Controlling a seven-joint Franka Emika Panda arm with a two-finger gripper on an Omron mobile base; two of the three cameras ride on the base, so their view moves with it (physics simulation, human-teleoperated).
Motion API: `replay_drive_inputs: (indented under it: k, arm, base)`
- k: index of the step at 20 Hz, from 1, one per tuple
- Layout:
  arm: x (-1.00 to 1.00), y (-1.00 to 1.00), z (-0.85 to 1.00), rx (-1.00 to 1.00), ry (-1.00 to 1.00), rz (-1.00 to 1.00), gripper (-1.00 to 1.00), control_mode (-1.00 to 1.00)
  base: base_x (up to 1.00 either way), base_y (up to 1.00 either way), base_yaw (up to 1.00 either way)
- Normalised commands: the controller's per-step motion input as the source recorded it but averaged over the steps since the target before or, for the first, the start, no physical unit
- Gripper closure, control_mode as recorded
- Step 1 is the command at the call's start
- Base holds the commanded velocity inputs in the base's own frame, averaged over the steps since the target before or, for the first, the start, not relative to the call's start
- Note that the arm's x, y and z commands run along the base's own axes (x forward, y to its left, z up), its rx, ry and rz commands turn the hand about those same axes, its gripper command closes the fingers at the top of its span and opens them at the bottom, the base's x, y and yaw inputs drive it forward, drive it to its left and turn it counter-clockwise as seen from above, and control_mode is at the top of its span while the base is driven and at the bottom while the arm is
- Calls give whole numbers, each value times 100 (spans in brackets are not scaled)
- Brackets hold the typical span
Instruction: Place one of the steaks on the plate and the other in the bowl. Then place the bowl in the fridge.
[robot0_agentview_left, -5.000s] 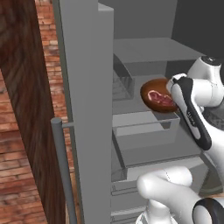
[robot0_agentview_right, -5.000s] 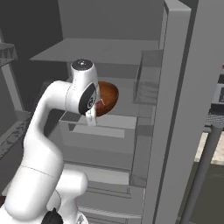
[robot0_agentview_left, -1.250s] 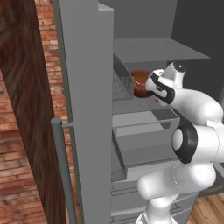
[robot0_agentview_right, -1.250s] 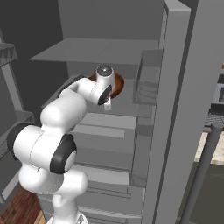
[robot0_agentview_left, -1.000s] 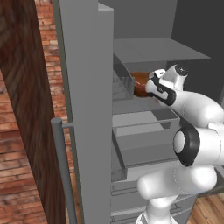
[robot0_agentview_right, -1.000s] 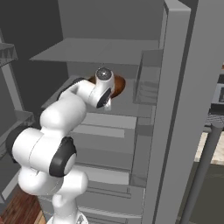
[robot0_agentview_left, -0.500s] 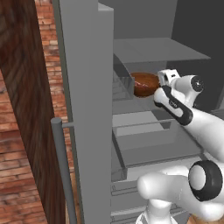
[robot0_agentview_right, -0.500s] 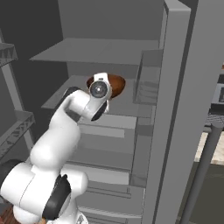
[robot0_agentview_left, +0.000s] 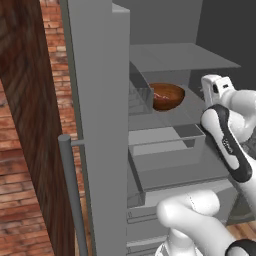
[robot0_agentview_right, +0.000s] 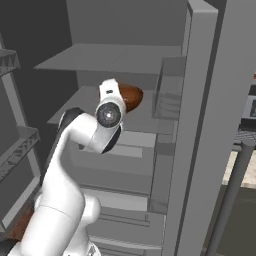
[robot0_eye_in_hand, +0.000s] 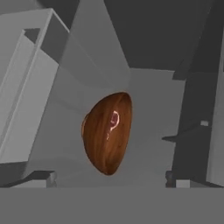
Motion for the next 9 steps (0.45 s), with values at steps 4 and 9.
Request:
replay_drive_inputs:
  k: [4, 9]
  arm:
    - [-100, -5, 88, 0, 24, 25, -100, -100]
    - [-100, 7, 19, 16, 24, 29, -100, -100]
  base:
    - [0, 0, 0]
    - [0, 0, 0]
